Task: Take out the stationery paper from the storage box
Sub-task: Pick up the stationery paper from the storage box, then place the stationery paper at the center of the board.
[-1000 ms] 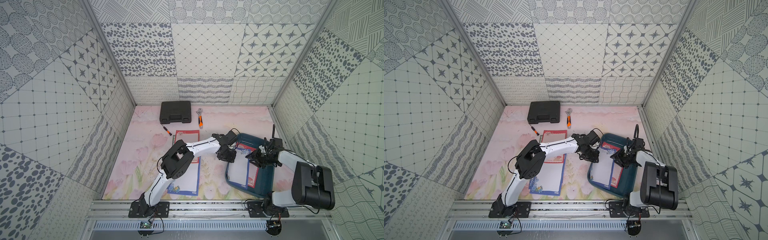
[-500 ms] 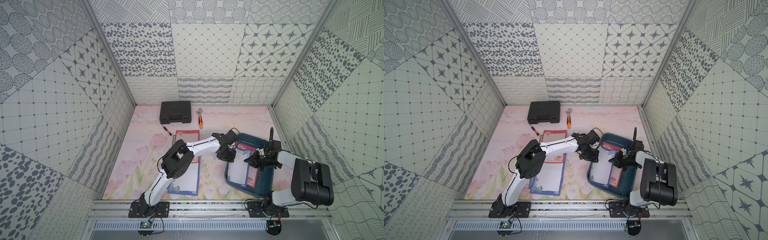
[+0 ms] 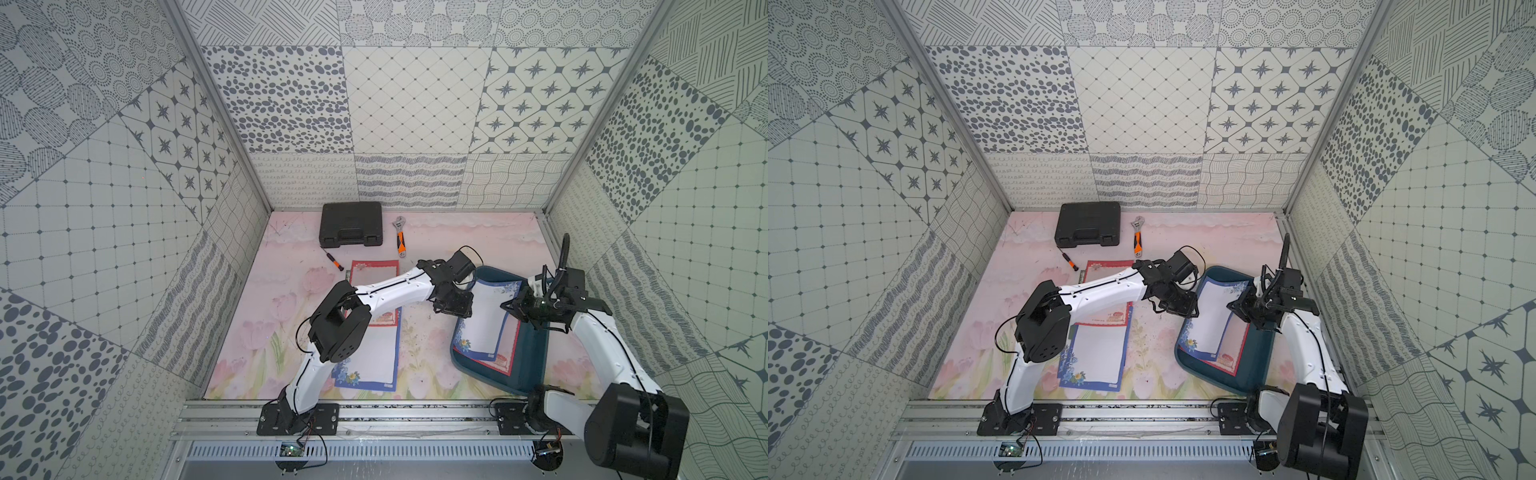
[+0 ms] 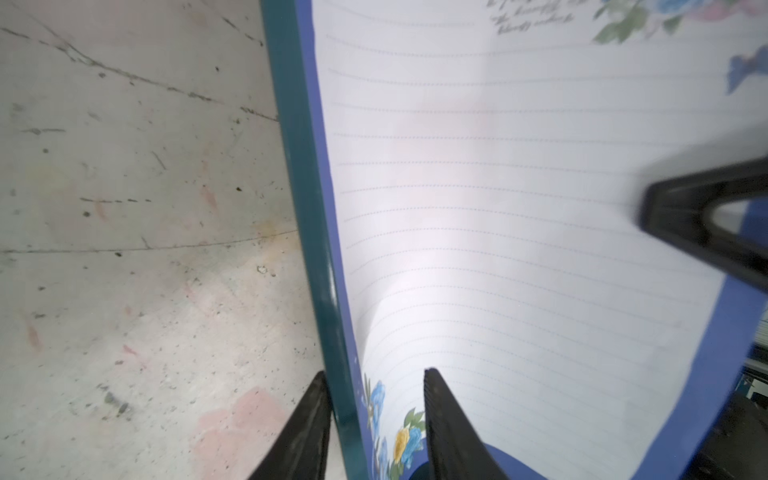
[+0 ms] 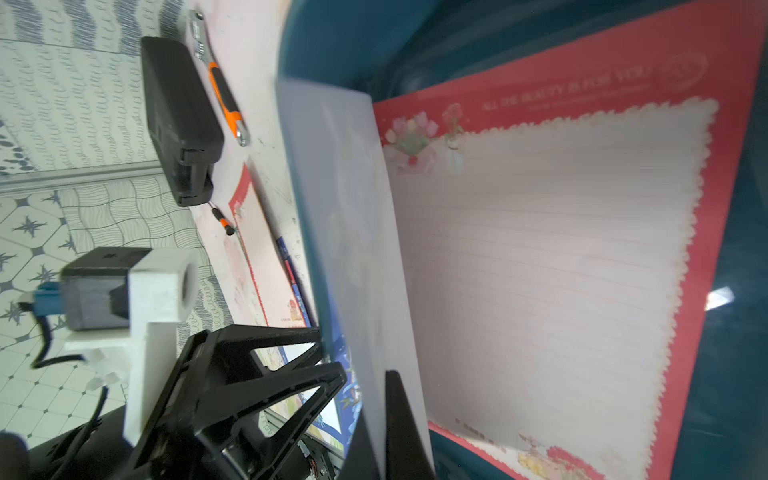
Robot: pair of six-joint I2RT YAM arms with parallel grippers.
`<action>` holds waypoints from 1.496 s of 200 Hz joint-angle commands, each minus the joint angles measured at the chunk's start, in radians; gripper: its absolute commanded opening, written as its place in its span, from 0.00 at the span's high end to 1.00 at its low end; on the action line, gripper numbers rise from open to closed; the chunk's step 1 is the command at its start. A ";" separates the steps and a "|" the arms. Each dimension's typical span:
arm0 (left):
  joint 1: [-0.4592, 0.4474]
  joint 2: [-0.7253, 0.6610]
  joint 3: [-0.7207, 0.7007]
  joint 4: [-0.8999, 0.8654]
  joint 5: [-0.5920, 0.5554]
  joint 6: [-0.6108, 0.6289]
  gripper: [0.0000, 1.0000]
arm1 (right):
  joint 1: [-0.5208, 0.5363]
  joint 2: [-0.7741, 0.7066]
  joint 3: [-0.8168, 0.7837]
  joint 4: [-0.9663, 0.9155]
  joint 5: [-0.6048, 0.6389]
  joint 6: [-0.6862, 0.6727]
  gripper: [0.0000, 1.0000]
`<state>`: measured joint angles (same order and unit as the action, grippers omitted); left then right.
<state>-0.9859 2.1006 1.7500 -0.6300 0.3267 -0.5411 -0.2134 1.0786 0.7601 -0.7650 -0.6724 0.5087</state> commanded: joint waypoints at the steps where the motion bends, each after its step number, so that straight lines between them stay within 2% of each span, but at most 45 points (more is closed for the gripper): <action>1: 0.003 -0.082 -0.027 0.058 -0.028 0.056 0.61 | 0.007 -0.084 0.055 -0.035 -0.058 -0.009 1.00; 45: 0.015 -0.221 -0.131 0.127 -0.061 0.104 0.60 | 0.020 -0.214 0.102 0.078 -0.234 0.040 1.00; 83: 0.027 -0.340 -0.205 0.172 -0.060 0.151 0.60 | 0.052 -0.264 0.105 0.281 -0.416 0.137 1.00; 117: 0.080 -0.525 -0.341 0.287 -0.041 0.240 0.58 | 0.148 -0.303 0.088 0.585 -0.480 0.314 1.00; 147: 0.179 -0.708 -0.468 0.362 0.040 0.276 0.55 | 0.263 -0.295 0.119 0.710 -0.499 0.342 1.00; 174: 0.248 -0.888 -0.570 0.399 0.147 0.355 0.47 | 0.338 -0.273 0.130 0.881 -0.534 0.418 1.00; 198: 0.278 -1.051 -0.651 0.416 0.175 0.408 0.30 | 0.399 -0.247 0.165 0.950 -0.557 0.434 1.00; 216: 0.298 -1.142 -0.702 0.446 0.176 0.397 0.20 | 0.449 -0.225 0.191 0.964 -0.564 0.424 1.00; 235: 0.314 -1.196 -0.735 0.487 0.224 0.362 0.18 | 0.493 -0.205 0.204 0.994 -0.564 0.428 1.00; 252: 0.317 -1.210 -0.745 0.519 0.285 0.326 0.21 | 0.514 -0.192 0.205 0.996 -0.557 0.420 1.00; 266: 0.317 -1.203 -0.741 0.539 0.361 0.301 0.28 | 0.522 -0.182 0.198 0.994 -0.553 0.412 1.00; 279: 0.318 -1.195 -0.738 0.554 0.415 0.273 0.40 | 0.526 -0.176 0.191 0.990 -0.546 0.405 1.00; 299: 0.317 -1.194 -0.735 0.560 0.454 0.249 0.64 | 0.527 -0.175 0.184 0.937 -0.530 0.356 1.00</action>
<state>-0.6773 0.9138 1.0153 -0.1886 0.5861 -0.2466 0.3080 0.9009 0.9424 0.1715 -1.2213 0.9096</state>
